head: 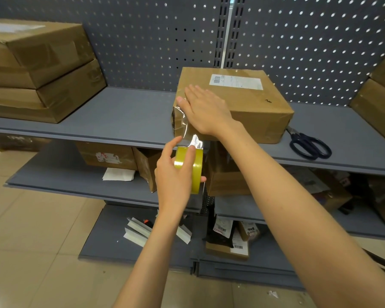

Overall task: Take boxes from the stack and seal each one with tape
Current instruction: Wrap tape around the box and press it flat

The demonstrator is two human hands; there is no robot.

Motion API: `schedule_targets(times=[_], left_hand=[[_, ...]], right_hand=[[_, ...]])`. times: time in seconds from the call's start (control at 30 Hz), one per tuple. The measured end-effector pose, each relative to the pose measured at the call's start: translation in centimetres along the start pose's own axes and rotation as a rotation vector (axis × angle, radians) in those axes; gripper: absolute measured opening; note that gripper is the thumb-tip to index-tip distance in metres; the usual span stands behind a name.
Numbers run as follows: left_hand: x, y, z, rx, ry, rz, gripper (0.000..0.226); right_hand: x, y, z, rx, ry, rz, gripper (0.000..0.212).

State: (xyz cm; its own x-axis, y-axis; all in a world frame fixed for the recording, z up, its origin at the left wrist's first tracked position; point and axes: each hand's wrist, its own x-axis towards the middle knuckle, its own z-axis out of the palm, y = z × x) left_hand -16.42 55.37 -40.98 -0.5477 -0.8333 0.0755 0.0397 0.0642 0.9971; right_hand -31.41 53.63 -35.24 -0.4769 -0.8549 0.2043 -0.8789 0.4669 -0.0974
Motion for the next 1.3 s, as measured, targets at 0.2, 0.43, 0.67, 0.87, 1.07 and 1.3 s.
schedule_targets(times=[0.2, 0.43, 0.67, 0.87, 1.07, 1.3], left_hand=[[1.1, 0.3, -0.4, 0.024, -0.066, 0.011, 0.028], [2.0, 0.6, -1.2, -0.026, -0.174, 0.02, 0.021], [1.9, 0.8, -1.3, -0.087, -0.165, 0.013, 0.022], [1.5, 0.5, -1.0, -0.126, -0.105, -0.026, 0.019], [1.5, 0.5, -0.8, -0.131, -0.067, -0.092, 0.017], [1.6, 0.6, -0.7, -0.101, -0.029, -0.115, 0.02]], right_hand=[[0.1, 0.0, -0.1, -0.015, -0.002, -0.001, 0.059], [0.3, 0.2, 0.1, -0.025, 0.001, 0.002, 0.059], [0.3, 0.2, 0.4, -0.045, 0.039, 0.004, 0.059], [0.1, 0.1, 0.5, -0.056, 0.074, -0.004, 0.059], [-0.1, 0.1, 0.4, 0.063, 0.12, -0.016, 0.059], [-4.1, 3.0, 0.2, 0.364, 0.551, 0.033, 0.036]])
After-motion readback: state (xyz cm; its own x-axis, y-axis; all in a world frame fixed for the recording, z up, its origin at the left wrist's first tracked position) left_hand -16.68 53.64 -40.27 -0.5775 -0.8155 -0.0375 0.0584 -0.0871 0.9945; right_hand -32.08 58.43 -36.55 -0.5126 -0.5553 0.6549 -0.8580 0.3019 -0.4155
